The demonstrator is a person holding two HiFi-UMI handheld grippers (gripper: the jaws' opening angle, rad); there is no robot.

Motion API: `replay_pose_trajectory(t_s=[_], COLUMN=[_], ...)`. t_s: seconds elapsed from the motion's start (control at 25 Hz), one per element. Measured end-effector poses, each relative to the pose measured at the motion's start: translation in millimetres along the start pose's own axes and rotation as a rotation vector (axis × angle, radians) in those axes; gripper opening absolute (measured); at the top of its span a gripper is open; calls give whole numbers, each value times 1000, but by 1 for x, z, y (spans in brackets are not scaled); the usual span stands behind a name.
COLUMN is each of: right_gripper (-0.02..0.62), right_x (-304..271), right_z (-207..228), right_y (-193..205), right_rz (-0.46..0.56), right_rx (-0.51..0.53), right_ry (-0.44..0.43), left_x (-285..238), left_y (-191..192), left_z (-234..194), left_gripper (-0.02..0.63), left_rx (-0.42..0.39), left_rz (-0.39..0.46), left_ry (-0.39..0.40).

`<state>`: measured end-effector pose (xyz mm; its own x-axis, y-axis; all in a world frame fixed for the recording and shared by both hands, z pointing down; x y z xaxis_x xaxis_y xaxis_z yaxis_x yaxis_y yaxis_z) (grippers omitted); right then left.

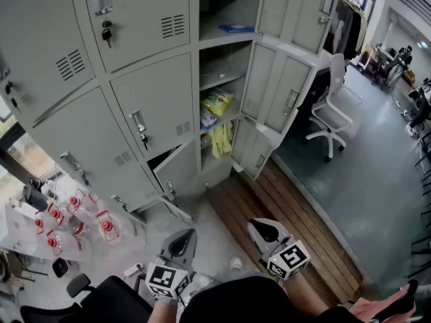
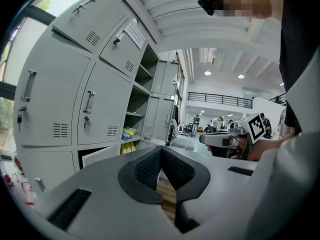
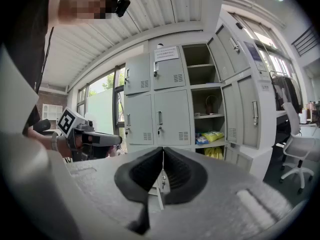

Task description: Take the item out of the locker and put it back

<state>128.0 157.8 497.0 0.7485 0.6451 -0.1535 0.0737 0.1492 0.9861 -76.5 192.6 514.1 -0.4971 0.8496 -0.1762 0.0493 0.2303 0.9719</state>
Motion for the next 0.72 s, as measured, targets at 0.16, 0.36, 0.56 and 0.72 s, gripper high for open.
replay_pose_trajectory(t_s=[0.16, 0.36, 0.56, 0.72], right_gripper=[0, 0, 2, 2], right_x=[9, 17, 30, 37], right_z=[17, 38, 75, 103], right_y=[1, 2, 4, 3], right_rz=[1, 12, 29, 58], right_rx=[2, -10, -17, -17], right_ry=[0, -23, -17, -36], left_x=[-13, -33, -57, -77], left_y=[-6, -12, -24, -29], left_z=[10, 26, 36, 45], left_gripper=[8, 8, 8, 8], left_rx=[-23, -49, -100, -118], left_rz=[-11, -23, -35, -54], left_ry=[-4, -32, -76, -117])
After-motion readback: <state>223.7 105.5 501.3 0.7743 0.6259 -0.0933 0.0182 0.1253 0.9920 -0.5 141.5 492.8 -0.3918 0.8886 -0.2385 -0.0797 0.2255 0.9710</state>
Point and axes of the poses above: the fingertips, and each gripper's own axes: x backward along the fingers, z to its right, y out of its underside, the point moved 4 cm from there along x, backward along the fingers, and after that the axes turned 2 degrees about -y, right-handed, at the moved point
